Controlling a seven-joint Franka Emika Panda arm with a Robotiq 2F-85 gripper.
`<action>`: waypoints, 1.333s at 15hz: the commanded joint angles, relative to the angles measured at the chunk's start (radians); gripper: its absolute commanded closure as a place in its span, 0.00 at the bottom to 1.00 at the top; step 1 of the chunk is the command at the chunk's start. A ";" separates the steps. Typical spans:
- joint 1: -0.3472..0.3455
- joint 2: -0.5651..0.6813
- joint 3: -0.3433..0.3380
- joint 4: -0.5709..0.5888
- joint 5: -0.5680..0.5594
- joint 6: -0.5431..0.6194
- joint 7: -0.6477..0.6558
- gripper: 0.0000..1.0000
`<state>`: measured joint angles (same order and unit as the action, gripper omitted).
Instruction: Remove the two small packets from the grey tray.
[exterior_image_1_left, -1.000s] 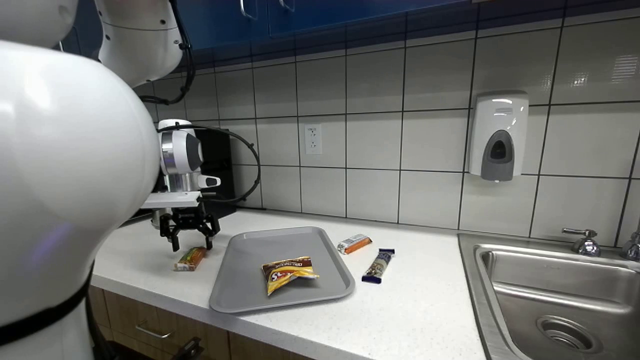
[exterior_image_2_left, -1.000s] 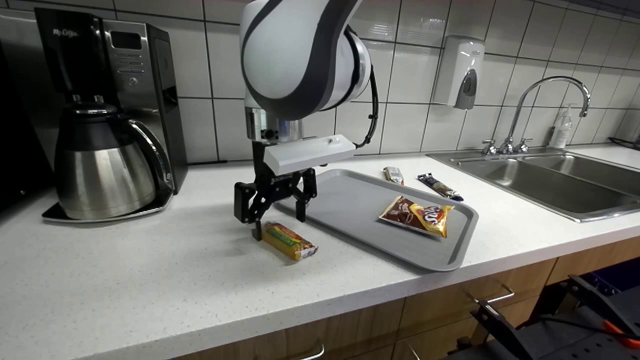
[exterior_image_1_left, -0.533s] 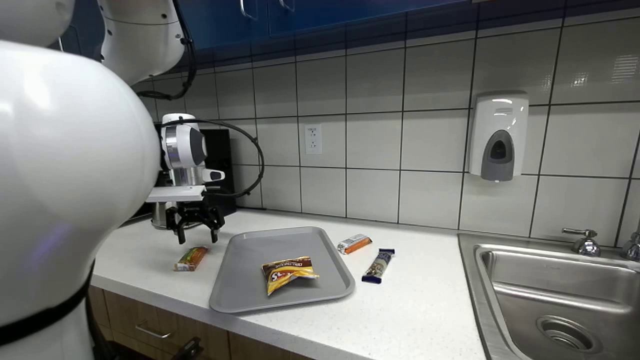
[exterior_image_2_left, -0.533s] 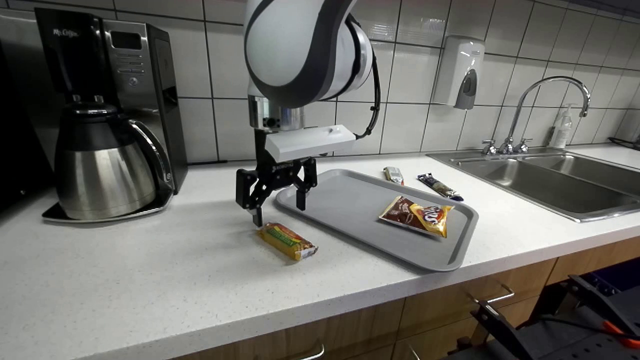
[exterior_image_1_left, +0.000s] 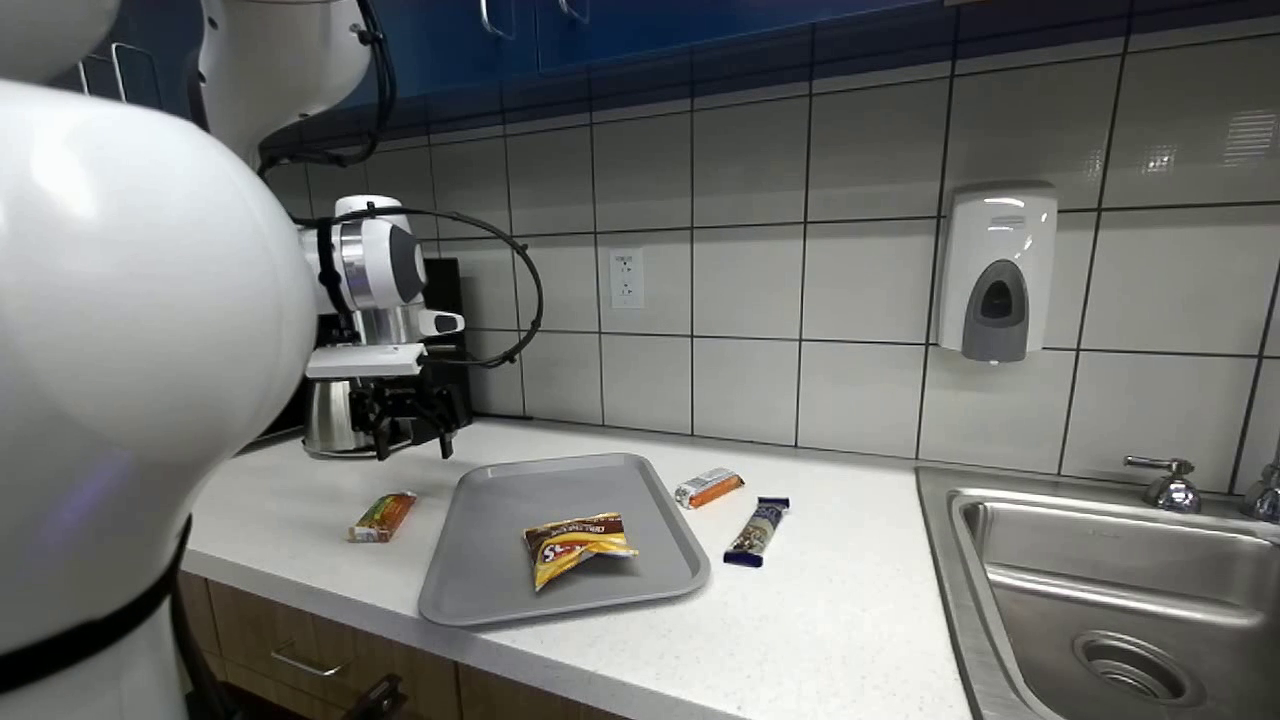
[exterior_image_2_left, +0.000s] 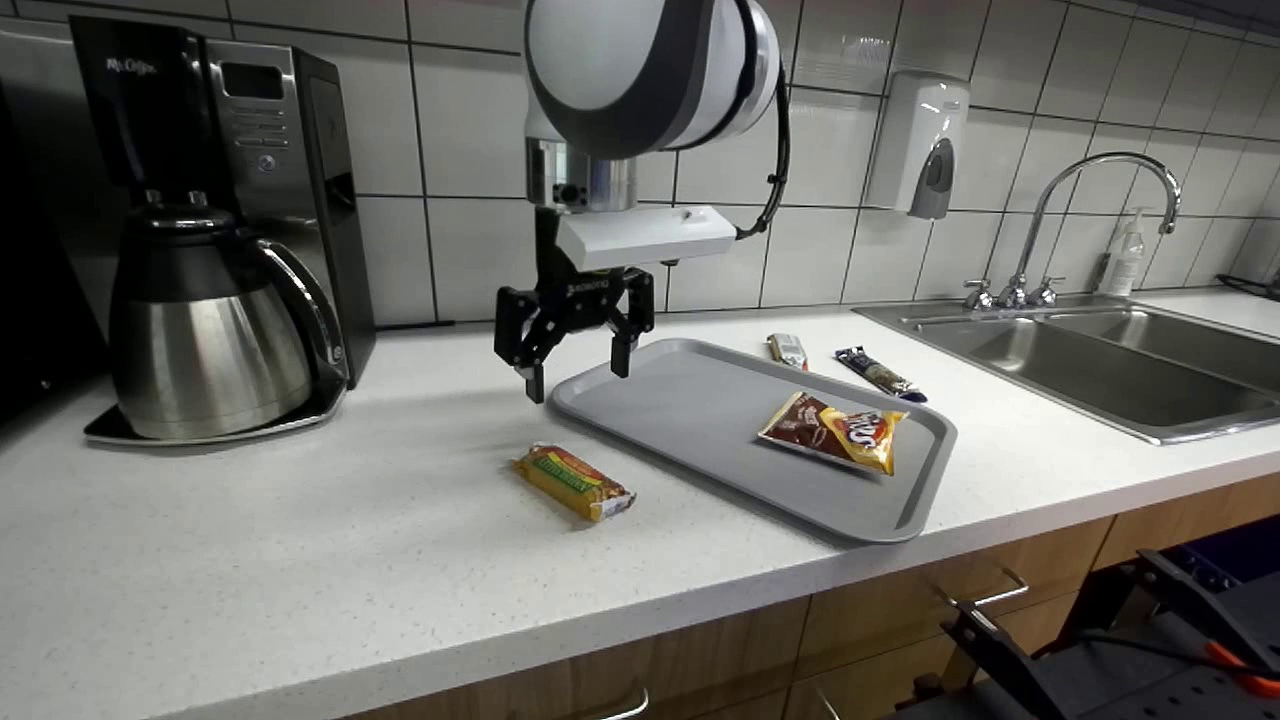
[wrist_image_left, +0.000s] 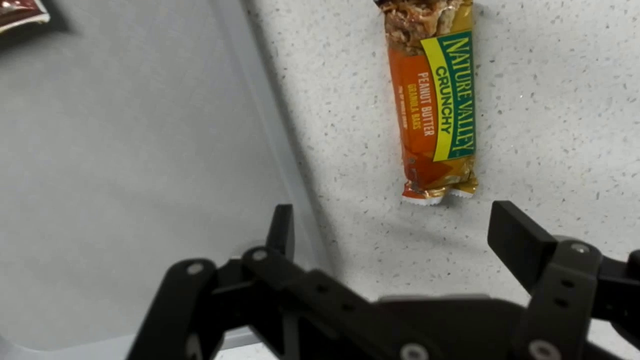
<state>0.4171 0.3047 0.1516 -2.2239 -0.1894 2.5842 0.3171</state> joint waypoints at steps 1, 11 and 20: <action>-0.033 -0.107 0.010 -0.081 0.014 -0.005 0.006 0.00; -0.122 -0.301 0.018 -0.237 0.035 0.008 -0.034 0.00; -0.185 -0.379 0.026 -0.304 0.019 0.006 -0.026 0.00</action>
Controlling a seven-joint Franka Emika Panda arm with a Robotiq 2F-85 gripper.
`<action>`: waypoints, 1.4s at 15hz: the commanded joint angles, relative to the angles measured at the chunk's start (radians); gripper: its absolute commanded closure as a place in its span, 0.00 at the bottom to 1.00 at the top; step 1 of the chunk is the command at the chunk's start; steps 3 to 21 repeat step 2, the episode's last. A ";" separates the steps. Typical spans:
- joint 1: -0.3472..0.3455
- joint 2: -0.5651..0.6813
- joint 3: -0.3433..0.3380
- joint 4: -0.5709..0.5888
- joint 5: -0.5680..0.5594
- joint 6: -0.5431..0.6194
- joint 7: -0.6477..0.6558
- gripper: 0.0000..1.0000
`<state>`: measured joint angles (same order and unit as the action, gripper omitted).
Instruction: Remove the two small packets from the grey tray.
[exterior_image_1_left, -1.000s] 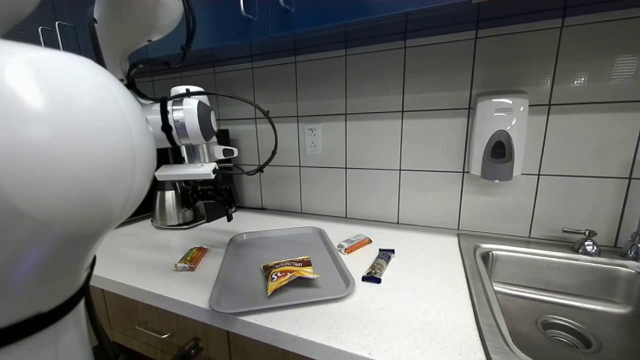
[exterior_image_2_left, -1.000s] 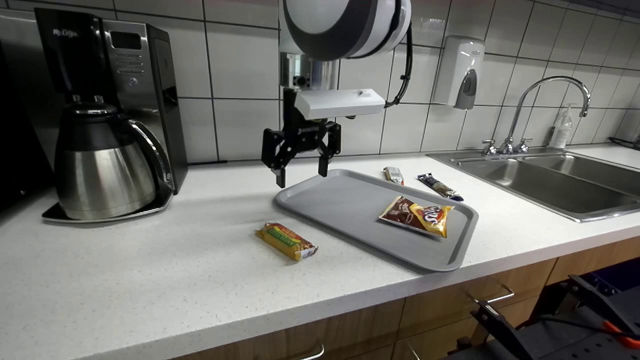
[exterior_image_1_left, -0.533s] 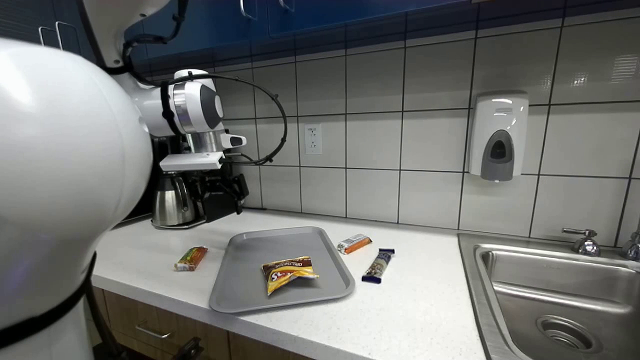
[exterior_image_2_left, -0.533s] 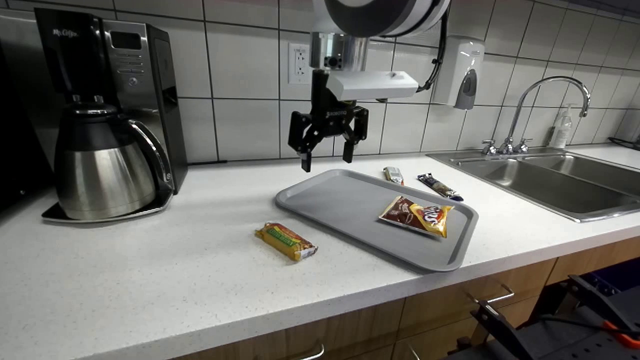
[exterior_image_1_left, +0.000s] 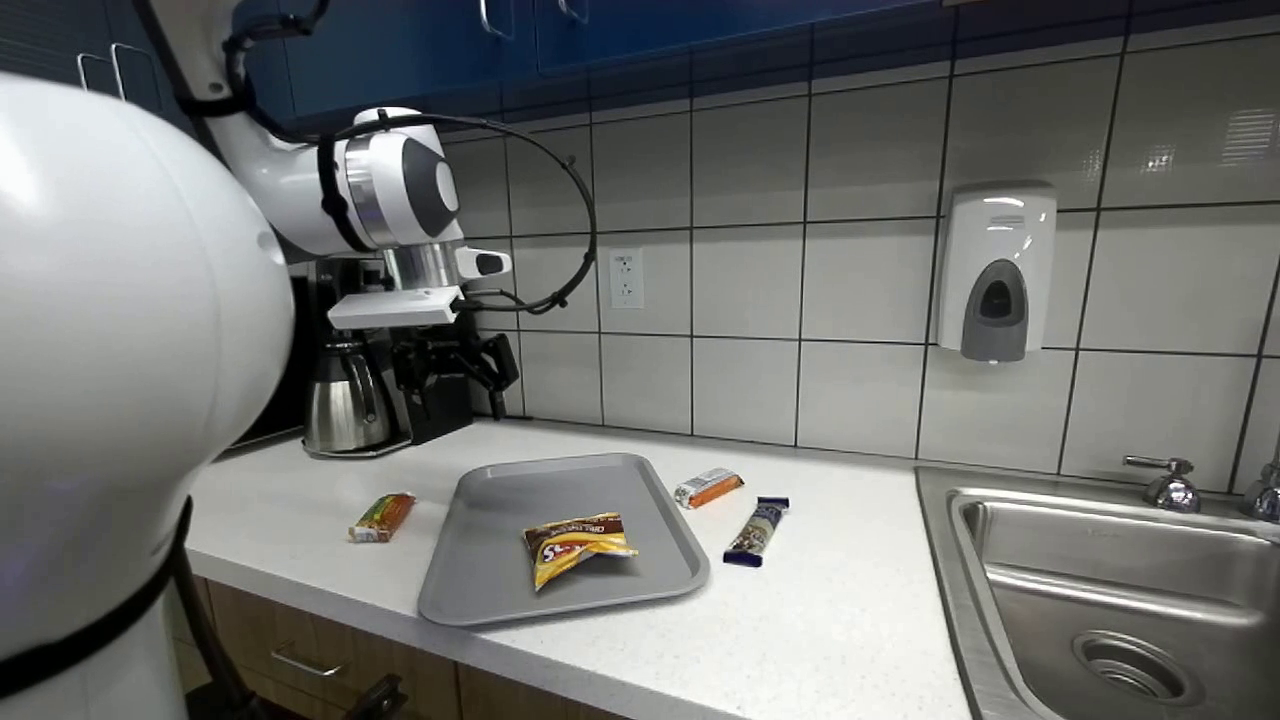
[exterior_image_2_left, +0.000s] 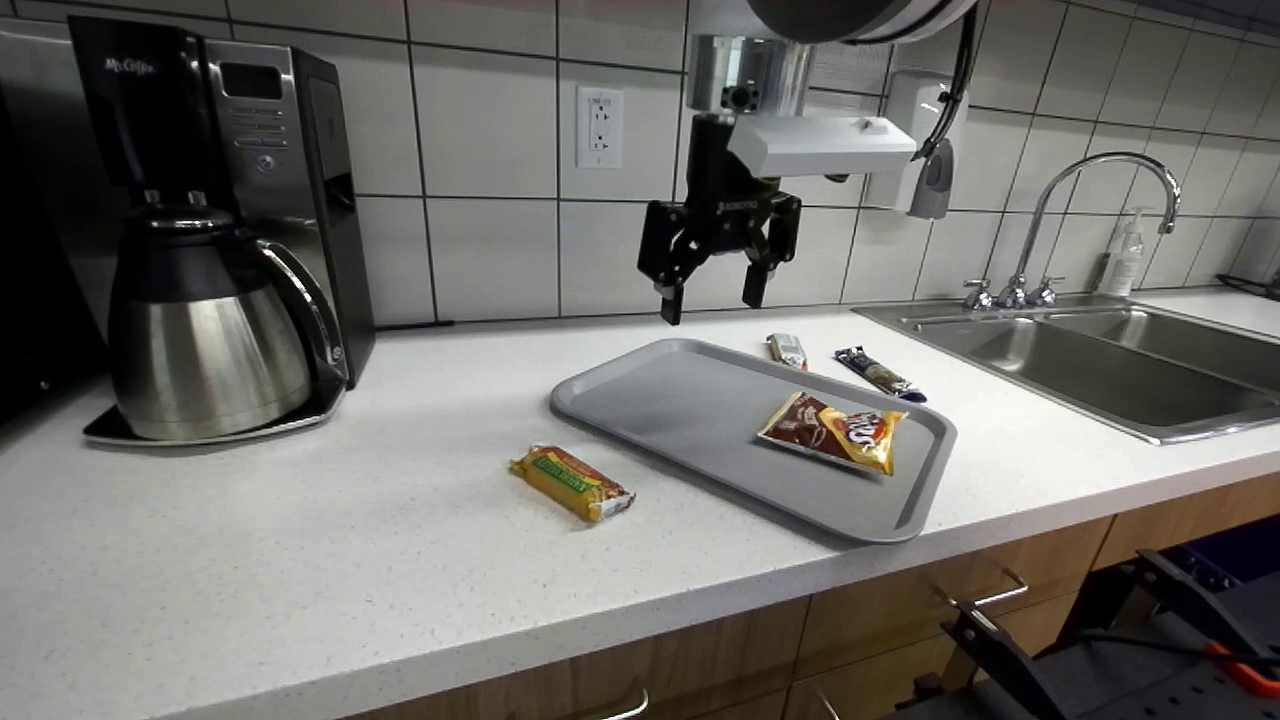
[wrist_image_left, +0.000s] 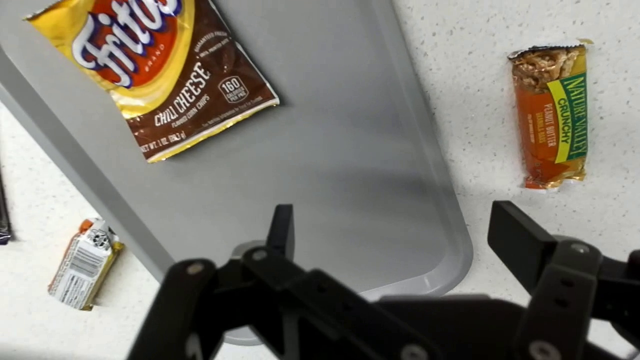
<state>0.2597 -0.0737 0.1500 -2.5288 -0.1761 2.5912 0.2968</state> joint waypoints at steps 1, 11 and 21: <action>-0.030 -0.012 0.028 -0.008 0.007 -0.001 -0.007 0.00; -0.030 -0.017 0.029 -0.012 0.007 -0.001 -0.007 0.00; -0.030 -0.017 0.029 -0.012 0.007 -0.001 -0.007 0.00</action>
